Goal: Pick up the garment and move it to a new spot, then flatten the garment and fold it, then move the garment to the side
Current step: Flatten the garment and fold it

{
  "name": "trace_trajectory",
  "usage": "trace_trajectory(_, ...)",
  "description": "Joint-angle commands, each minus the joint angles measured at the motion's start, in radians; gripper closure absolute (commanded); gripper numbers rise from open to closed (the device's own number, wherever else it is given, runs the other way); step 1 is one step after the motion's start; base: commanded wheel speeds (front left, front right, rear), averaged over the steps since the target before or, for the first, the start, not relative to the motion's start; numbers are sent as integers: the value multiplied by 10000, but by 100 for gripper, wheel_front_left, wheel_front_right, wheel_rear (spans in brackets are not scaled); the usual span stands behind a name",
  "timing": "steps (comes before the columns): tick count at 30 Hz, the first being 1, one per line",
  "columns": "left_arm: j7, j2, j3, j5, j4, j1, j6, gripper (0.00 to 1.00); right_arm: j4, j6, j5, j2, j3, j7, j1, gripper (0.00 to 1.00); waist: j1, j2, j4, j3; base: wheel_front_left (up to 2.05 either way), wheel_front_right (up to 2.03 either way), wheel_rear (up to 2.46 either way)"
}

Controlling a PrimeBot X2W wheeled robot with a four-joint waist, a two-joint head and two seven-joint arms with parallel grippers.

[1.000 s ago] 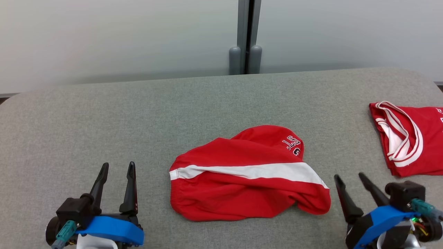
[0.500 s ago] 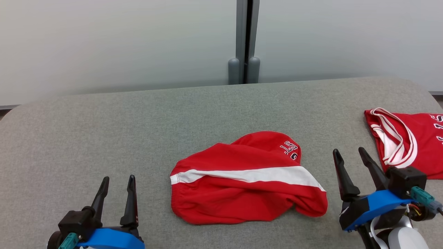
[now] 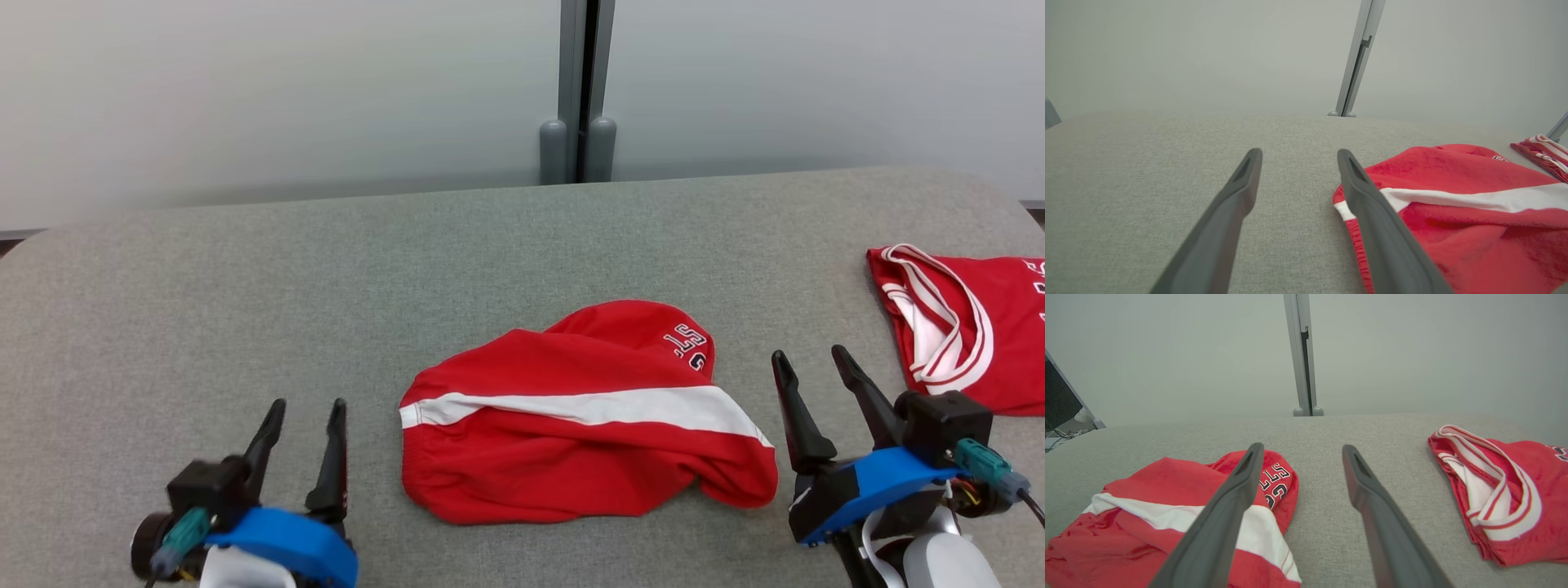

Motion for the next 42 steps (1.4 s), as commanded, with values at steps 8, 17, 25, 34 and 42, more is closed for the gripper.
trace_trajectory(8, 3002, -81, -857, -364, 1283, -1619, -442, 0, 3, 6, 37, 8, 313, -21, -451, 0, 0, 0, -163, 544, 0, 0, 0)
trace_trajectory(17, 4322, -405, -943, -877, 2485, -2541, -413, 0, 286, 6, 174, 10, 683, -217, -790, 0, 0, 0, -560, 1087, 0, 0, 0)
trace_trajectory(25, 4472, -389, -1031, -800, 3060, -2764, -187, 100, 596, 6, 256, 11, 860, -66, -848, 0, 0, 0, -779, 1208, 0, 0, 0)
trace_trajectory(34, 3616, -284, -891, -809, 2625, -2216, -6, 100, 154, 6, 1337, 10, 615, 2000, -64, 0, 0, 0, -715, 1072, 0, 0, 0)
trace_trajectory(42, 3555, -189, -1037, -853, 2103, -1824, -23, 100, -410, 6, 2596, 10, 811, 3205, 495, 0, 0, 0, -563, 1053, 0, 0, 0)
